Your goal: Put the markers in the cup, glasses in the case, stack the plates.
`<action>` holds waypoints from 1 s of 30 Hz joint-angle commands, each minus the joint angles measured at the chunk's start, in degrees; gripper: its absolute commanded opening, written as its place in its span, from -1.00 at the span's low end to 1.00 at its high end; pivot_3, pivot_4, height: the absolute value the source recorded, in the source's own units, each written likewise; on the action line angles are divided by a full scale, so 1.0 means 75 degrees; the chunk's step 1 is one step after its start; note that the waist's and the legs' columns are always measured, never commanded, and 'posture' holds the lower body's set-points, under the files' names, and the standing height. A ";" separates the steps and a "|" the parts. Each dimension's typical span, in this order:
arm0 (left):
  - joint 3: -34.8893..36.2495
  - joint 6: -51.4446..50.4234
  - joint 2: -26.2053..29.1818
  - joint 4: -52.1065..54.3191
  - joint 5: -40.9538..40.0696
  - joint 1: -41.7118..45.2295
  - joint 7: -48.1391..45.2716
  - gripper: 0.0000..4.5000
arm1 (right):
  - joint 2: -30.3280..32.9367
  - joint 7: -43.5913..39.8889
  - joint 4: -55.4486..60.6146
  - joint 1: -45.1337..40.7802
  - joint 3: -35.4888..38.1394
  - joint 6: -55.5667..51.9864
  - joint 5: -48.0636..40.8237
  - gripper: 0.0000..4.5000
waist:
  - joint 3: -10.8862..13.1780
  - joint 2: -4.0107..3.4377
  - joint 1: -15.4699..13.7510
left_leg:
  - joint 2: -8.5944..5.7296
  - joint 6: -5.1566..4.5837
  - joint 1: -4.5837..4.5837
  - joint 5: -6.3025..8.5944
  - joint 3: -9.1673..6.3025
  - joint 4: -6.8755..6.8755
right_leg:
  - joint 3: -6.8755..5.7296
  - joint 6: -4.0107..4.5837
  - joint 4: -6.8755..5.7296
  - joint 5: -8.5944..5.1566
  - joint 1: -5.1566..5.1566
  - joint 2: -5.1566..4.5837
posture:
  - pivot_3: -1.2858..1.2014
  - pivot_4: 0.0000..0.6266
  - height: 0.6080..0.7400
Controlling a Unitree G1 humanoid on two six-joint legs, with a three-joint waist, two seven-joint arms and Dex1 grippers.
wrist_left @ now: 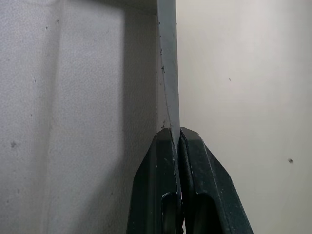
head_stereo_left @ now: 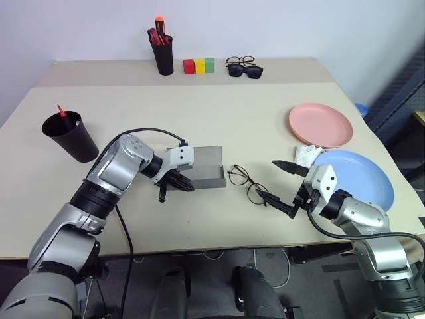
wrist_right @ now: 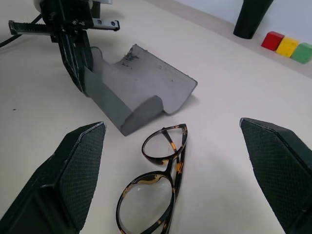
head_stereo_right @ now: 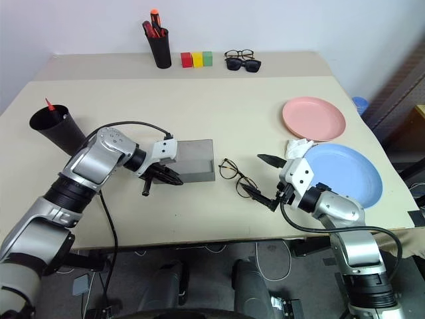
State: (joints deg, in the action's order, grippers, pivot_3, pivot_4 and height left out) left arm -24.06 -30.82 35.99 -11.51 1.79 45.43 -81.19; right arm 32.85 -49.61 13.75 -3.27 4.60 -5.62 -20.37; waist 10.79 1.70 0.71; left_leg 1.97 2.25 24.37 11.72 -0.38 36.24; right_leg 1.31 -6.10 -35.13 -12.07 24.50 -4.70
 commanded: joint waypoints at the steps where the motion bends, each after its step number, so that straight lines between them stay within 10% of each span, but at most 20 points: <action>1: -0.0058 0.0003 -0.0020 0.0210 -0.0017 0.0002 0.0086 -0.99 | 0.0092 -0.0026 0.0107 -0.0082 0.0034 -0.0109 -0.0094 1.00 | 0.0000 0.0000 -0.0001 | 0.0000 0.0000 0.0000 0.0000 0.0000 0.0000 | 0.0000 0.0000 0.0000 0.0000 0.0000 0.0000 | 0.03 -0.52 1.00; 30: -0.0205 0.0477 -0.0736 -0.0809 0.0096 0.0652 0.0429 -0.99 | 0.0622 -0.0664 0.0321 0.2063 0.1581 0.0546 -0.0570 1.00 | -0.0002 -0.0002 -0.0003 | -0.0002 0.0000 -0.0002 0.0000 -0.0001 0.0002 | 0.0001 -0.0001 0.0000 -0.0001 -0.0002 0.0000 | 0.03 -0.52 1.00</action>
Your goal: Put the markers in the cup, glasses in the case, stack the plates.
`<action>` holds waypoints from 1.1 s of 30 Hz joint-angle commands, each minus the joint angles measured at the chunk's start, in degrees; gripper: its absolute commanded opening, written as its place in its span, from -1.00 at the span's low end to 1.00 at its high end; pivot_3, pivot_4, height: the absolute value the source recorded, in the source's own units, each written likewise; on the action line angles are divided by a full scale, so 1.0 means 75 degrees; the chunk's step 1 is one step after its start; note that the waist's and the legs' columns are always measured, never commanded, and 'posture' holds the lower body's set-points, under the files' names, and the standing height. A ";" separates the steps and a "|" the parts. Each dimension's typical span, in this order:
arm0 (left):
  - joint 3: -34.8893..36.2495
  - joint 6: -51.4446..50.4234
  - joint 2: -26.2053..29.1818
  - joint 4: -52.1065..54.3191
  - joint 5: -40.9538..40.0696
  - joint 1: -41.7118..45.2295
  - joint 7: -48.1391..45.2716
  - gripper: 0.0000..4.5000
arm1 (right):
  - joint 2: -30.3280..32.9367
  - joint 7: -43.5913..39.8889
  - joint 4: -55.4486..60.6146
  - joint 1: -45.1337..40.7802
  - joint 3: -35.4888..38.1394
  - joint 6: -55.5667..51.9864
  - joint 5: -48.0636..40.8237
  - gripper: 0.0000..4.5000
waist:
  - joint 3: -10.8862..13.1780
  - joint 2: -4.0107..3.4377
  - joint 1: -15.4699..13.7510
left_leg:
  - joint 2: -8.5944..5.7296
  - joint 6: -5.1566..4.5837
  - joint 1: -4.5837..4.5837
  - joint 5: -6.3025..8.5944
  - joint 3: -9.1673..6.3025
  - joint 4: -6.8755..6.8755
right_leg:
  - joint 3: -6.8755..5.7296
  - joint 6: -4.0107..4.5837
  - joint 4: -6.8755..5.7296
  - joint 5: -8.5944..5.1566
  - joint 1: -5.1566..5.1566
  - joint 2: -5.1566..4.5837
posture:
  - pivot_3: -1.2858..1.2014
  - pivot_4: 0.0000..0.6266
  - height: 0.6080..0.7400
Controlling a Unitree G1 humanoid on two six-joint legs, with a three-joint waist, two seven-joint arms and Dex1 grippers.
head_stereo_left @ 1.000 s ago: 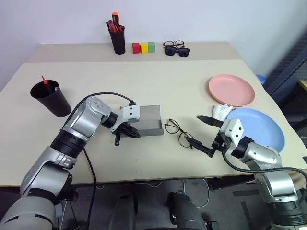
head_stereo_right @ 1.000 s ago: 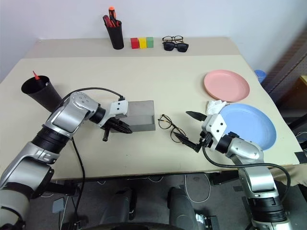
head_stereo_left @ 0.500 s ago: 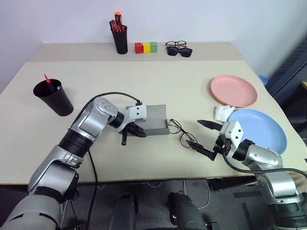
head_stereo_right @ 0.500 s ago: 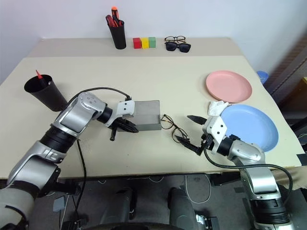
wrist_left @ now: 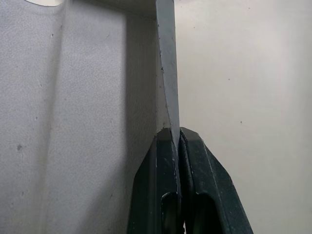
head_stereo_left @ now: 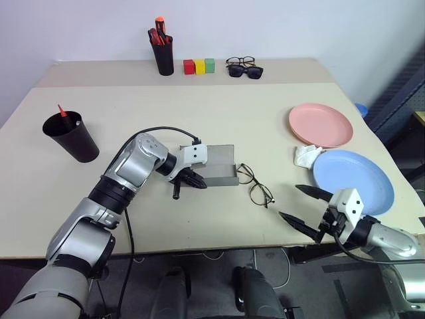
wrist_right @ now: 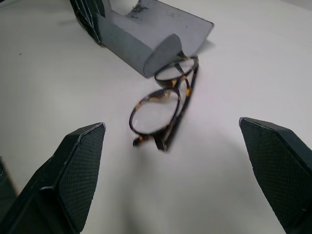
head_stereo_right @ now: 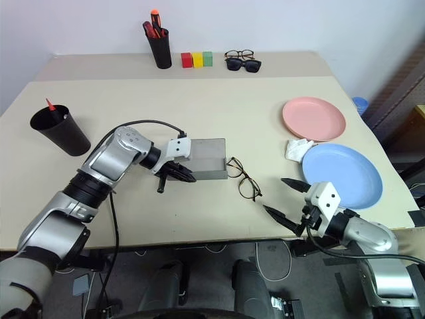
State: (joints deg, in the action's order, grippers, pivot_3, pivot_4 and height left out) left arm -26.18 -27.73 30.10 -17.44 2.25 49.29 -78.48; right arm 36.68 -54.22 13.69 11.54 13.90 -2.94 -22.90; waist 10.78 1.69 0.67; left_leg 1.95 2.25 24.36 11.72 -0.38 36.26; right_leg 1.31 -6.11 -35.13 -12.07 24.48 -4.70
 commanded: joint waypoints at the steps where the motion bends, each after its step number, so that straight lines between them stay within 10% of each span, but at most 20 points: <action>1: 0.0078 0.0053 0.0030 -0.0008 0.0029 0.0143 0.0076 -0.99 | 0.0106 -0.0058 0.0374 0.0134 0.0377 0.0188 -0.0252 1.00 | 0.0000 -0.0001 -0.0001 | 0.0000 0.0000 0.0000 0.0000 0.0000 0.0001 | 0.0000 0.0000 0.0000 0.0000 0.0000 0.0000 | 0.03 -0.52 1.00; 5: 0.0159 0.0113 -0.0036 0.0016 -0.0050 0.0139 0.0144 -0.60 | 0.0105 0.0059 0.0720 0.0230 0.0431 -0.0001 -0.0345 1.00 | -0.0001 -0.0002 -0.0002 | 0.0000 0.0000 0.0000 0.0000 0.0000 0.0001 | 0.0000 0.0000 0.0000 0.0000 0.0000 0.0000 | 0.03 -0.52 1.00; 11: 0.0282 -0.0022 -0.0027 0.0041 -0.0200 0.0188 0.0169 0.69 | 0.0192 0.0226 0.1075 -0.0059 0.0309 -0.0530 -0.0461 1.00 | -0.0001 -0.0002 -0.0011 | 0.0000 0.0000 0.0001 0.0000 0.0000 0.0002 | 0.0000 -0.0001 0.0000 -0.0001 0.0000 -0.0001 | 0.03 -0.52 1.00; 33: 0.3686 0.1264 0.1799 0.2264 -0.4013 -0.2149 -0.1683 0.69 | 0.0162 -0.0795 -0.1842 -0.3129 -0.1776 -0.1719 0.0118 1.00 | -0.0003 -0.0007 0.0004 | 0.0001 0.0000 0.0002 0.0000 0.0003 0.0009 | -0.0001 0.0004 0.0003 0.0002 -0.0006 -0.0003 | 0.03 -0.52 1.00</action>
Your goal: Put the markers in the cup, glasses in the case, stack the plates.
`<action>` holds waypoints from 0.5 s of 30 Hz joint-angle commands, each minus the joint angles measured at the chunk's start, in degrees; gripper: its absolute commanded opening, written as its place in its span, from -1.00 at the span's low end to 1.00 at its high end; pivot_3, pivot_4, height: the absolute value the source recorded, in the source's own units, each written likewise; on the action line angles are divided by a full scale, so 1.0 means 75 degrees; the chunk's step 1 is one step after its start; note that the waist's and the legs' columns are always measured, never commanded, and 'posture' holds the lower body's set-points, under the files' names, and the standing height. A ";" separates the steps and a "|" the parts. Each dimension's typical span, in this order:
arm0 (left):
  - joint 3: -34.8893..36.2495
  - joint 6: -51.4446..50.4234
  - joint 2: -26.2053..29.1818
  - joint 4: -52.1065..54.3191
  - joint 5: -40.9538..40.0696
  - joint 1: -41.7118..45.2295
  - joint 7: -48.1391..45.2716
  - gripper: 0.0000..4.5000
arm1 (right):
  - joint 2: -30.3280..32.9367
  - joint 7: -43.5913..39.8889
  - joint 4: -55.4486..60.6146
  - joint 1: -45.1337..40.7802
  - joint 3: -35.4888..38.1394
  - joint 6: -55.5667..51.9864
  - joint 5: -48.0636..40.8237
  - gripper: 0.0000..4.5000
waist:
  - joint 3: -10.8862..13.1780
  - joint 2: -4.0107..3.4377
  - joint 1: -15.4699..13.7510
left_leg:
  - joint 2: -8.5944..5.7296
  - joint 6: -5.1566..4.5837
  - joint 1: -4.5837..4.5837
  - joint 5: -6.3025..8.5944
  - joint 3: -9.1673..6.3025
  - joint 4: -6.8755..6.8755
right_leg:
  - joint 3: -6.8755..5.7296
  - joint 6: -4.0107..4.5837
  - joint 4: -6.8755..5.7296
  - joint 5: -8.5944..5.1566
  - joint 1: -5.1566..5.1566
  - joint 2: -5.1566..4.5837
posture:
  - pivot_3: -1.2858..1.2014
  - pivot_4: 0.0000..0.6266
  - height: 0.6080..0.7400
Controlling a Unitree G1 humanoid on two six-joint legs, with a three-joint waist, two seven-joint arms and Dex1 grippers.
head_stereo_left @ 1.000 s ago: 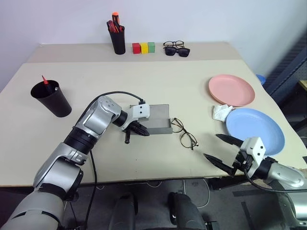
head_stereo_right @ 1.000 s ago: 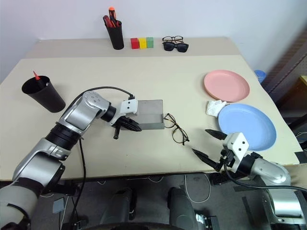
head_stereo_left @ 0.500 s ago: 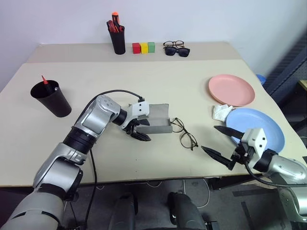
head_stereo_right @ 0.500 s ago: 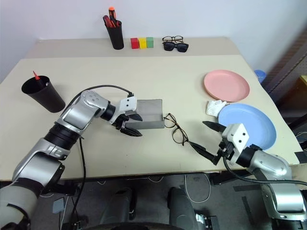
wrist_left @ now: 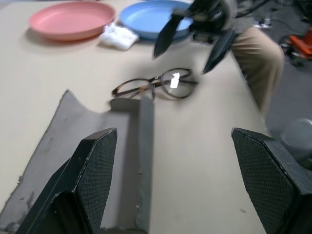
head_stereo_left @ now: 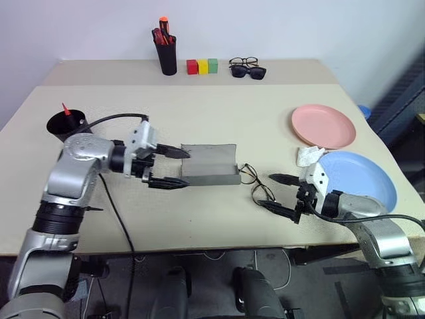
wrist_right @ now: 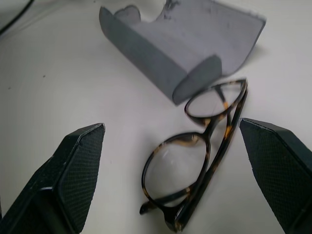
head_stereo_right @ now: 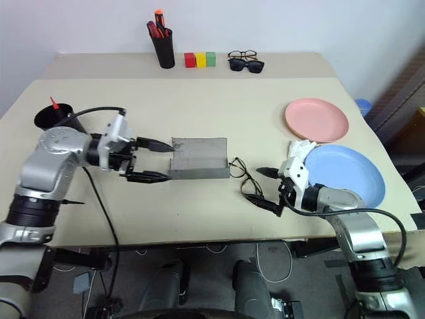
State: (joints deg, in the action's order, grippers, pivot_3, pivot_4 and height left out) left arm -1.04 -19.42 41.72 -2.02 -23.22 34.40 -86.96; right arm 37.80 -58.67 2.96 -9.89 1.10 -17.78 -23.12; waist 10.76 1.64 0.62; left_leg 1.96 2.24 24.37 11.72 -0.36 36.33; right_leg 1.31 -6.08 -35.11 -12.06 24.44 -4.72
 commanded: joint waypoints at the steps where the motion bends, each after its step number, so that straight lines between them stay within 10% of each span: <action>1: 0.0258 0.0315 0.0499 0.0216 -0.0820 -0.0349 -0.0659 0.69 | -0.0015 -0.0264 -0.0595 -0.0363 -0.0135 0.0313 0.0204 1.00 | 0.0000 0.0000 0.0019 | 0.0001 0.0000 -0.0002 0.0000 0.0000 -0.0003 | -0.0001 0.0000 -0.0001 0.0000 0.0001 0.0001 | 0.03 -0.52 1.00; 15: -0.0109 0.0485 0.1292 0.0697 -0.1832 -0.1257 -0.0739 0.69 | -0.0463 -0.0933 -0.2265 -0.1361 -0.0593 0.0913 0.0598 1.00 | 0.0003 -0.0005 0.0027 | 0.0005 0.0000 -0.0009 0.0000 0.0002 -0.0013 | 0.0000 -0.0001 -0.0006 0.0000 0.0004 0.0005 | 0.03 -0.52 1.00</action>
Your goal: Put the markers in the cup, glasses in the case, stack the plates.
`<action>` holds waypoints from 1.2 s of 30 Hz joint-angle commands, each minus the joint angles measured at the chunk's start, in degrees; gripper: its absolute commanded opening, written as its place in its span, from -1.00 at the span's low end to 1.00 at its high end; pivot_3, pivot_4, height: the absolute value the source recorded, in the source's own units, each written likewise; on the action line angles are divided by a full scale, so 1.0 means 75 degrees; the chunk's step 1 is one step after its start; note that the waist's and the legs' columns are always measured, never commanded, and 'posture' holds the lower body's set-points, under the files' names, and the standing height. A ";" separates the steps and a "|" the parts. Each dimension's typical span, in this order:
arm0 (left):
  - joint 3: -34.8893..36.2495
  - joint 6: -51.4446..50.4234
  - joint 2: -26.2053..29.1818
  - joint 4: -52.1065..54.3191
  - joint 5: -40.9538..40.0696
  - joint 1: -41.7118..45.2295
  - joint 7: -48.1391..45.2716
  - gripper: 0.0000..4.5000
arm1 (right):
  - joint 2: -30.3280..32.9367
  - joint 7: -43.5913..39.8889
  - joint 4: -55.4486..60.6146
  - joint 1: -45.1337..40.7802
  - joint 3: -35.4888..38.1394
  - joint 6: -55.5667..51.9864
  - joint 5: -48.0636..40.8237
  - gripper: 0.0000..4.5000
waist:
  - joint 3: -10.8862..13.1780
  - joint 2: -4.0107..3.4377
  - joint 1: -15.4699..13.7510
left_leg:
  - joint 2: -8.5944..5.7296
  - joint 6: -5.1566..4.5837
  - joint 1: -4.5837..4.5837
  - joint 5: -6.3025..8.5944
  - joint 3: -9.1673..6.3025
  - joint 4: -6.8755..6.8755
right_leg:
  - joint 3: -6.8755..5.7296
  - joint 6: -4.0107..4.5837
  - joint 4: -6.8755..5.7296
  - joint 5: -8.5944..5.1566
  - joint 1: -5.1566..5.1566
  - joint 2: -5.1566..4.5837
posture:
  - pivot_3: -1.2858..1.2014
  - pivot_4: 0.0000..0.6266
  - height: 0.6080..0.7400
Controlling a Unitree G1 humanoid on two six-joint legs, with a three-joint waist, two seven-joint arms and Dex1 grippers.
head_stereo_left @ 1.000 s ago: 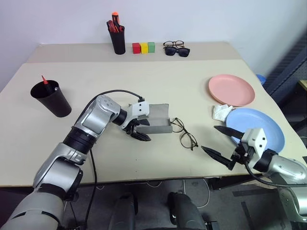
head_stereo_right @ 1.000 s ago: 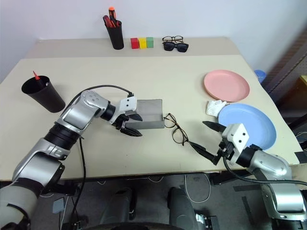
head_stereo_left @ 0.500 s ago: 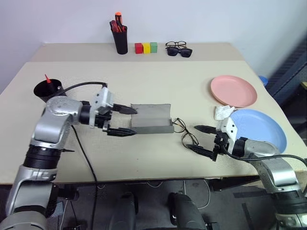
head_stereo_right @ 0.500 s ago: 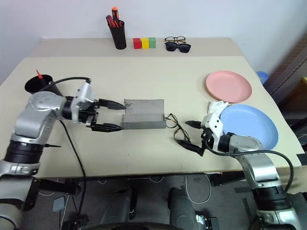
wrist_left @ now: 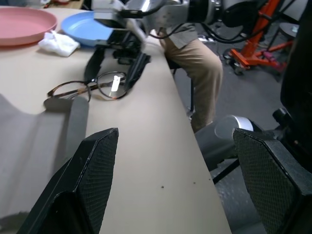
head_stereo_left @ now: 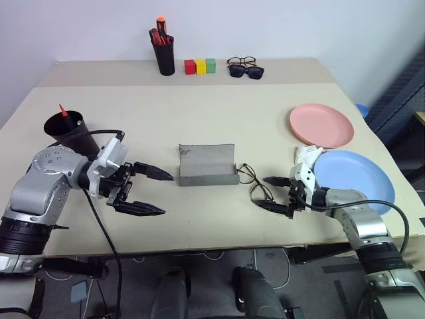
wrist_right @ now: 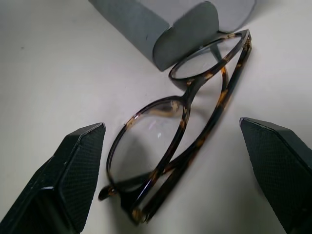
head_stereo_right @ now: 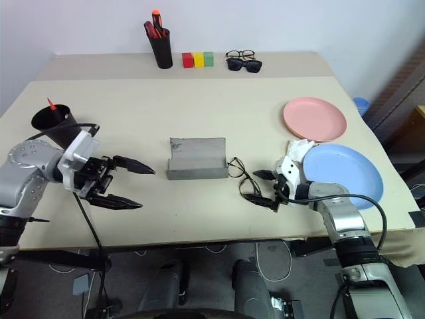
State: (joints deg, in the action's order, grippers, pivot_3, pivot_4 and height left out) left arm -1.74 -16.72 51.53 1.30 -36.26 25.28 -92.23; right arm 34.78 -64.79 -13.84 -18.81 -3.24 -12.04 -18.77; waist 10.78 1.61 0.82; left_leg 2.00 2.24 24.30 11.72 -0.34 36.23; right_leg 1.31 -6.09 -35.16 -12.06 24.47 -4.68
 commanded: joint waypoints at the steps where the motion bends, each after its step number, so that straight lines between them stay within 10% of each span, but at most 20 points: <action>1: -0.0006 0.0173 -0.0051 0.0247 -0.0055 -0.0065 -0.0036 0.69 | -0.0088 -0.0139 -0.0049 -0.0214 -0.0030 0.0154 0.0031 1.00 | 0.0000 -0.0001 0.0002 | 0.0000 0.0000 0.0000 0.0000 0.0000 0.0000 | 0.0000 0.0000 0.0000 0.0000 0.0001 0.0000 | 0.03 -0.52 1.00; 34: 0.0100 0.0387 -0.0149 0.0150 0.0085 -0.0428 -0.0034 0.69 | -0.0348 -0.0325 0.0394 -0.0424 -0.0258 -0.0183 0.0034 1.00 | 0.0001 -0.0002 0.0005 | 0.0000 0.0000 0.0000 0.0000 0.0000 -0.0001 | 0.0000 0.0000 0.0000 0.0000 0.0002 0.0000 | 0.03 -0.52 1.00; 36: 0.0146 0.0368 -0.0137 0.0197 0.0078 -0.0491 -0.0019 0.73 | -0.0367 -0.0311 0.0377 -0.0450 -0.0263 -0.0173 0.0058 0.76 | 0.0001 -0.0002 0.0004 | 0.0000 0.0000 0.0000 0.0000 0.0000 -0.0001 | 0.0000 0.0000 0.0000 0.0000 0.0002 0.0000 | 0.03 -0.52 1.00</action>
State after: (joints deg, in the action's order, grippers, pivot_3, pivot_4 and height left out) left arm -2.52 -14.31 50.49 1.12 -35.53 21.76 -92.22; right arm 32.42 -67.22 -11.54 -20.91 -5.41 -13.84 -18.22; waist 10.78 1.59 0.85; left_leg 2.00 2.25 24.30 11.72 -0.34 36.23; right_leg 1.31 -6.08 -35.16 -12.06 24.49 -4.68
